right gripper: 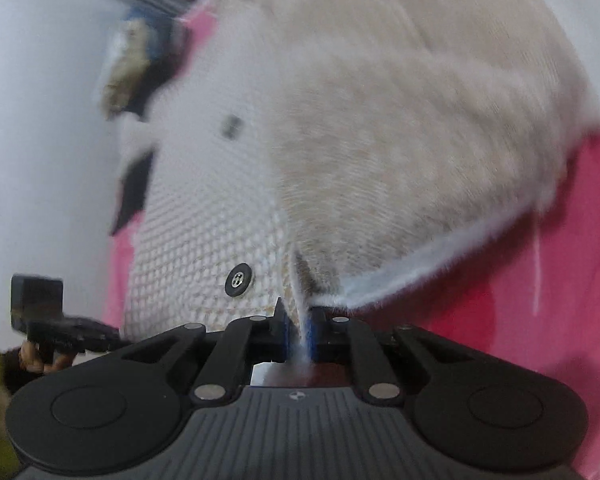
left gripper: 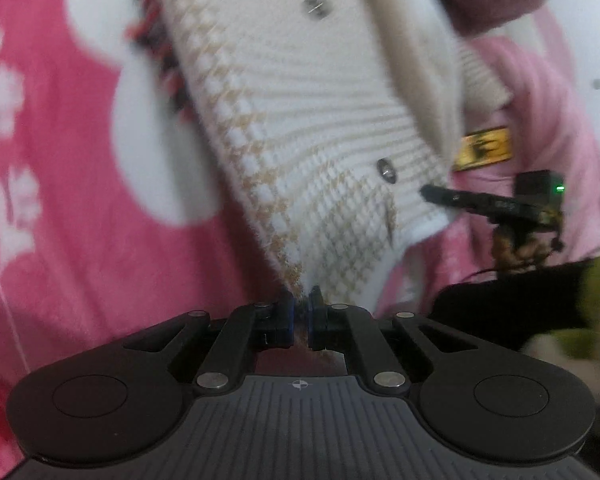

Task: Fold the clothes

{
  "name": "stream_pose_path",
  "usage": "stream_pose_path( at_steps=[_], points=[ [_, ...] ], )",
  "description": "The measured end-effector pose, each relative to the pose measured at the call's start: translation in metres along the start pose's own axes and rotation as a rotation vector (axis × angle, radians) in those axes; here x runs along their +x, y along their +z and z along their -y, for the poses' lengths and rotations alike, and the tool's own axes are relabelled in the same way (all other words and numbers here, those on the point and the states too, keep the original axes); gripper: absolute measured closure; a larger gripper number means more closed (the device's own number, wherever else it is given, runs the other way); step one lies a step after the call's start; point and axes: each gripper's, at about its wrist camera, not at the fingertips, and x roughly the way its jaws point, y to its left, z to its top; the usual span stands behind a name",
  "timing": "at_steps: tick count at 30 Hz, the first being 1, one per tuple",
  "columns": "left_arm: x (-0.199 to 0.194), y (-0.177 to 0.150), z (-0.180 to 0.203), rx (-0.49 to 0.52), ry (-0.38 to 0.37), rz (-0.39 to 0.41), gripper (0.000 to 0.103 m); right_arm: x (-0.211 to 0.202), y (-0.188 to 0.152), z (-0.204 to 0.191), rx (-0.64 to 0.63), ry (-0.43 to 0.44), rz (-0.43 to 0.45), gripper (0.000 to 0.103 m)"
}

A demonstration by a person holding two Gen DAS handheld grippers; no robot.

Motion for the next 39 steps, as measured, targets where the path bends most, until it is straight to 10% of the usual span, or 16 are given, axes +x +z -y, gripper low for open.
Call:
stream_pose_path(
  at_steps=[6,10,15,20,26,34,39],
  points=[
    [0.024,0.000,-0.003,0.066,0.106,-0.014,0.095,0.016,-0.003,0.005,0.019,-0.081,-0.054,0.081],
    [0.006,-0.002,0.014,0.157,0.154,-0.030,0.080,-0.015,-0.009,-0.005,-0.088,-0.200,-0.069,0.054],
    [-0.032,0.018,0.032,0.231,0.242,0.005,0.078,-0.068,0.003,-0.020,-0.186,-0.270,0.058,0.055],
    [-0.036,0.087,0.068,0.421,0.348,0.240,0.065,-0.058,0.044,-0.073,-0.470,-0.200,0.248,0.065],
    [0.017,0.148,0.080,0.509,0.493,0.416,0.065,0.028,0.063,-0.077,-0.688,-0.355,0.148,0.078],
    [0.052,0.171,0.083,0.522,0.430,0.489,0.064,-0.003,0.084,-0.063,-0.542,-0.272,0.219,0.073],
    [0.077,0.174,0.105,0.578,0.313,0.474,0.064,-0.074,0.134,-0.043,-0.401,-0.554,0.458,0.062]
  ],
)
